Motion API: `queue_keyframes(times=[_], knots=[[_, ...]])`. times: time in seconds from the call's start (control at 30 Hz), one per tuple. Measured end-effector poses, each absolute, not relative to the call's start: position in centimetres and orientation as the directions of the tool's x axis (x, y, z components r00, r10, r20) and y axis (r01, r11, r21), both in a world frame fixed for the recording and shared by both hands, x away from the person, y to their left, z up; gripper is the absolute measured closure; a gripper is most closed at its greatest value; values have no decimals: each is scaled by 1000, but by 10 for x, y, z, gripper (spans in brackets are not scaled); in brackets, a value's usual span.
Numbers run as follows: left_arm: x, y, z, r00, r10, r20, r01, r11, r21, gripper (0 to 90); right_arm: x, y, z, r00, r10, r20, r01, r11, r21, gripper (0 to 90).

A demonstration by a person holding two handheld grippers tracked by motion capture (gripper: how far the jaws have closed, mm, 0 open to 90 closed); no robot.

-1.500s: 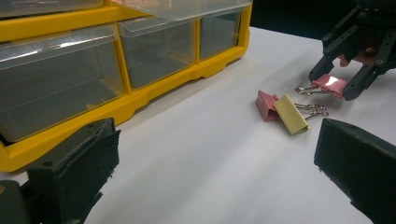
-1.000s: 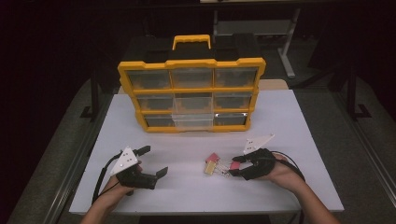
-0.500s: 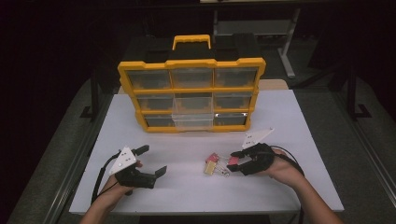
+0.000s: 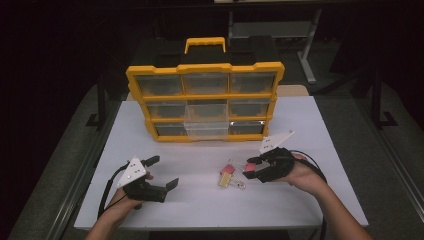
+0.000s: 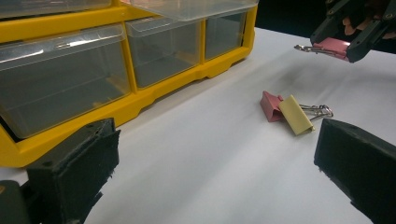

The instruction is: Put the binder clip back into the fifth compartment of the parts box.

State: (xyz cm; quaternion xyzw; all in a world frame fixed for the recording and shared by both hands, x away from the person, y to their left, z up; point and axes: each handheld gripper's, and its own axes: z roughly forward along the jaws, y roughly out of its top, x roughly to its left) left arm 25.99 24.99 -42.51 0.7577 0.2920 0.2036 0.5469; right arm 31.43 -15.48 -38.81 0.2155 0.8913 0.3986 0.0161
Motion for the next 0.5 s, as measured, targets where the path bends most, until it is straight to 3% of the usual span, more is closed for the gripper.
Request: queue_keyframes(times=[0.5], knots=[[260,250,-425,746,666,-7,222,-238,946,0,320,-162,-373,-905,402,139,367,573,733,485]])
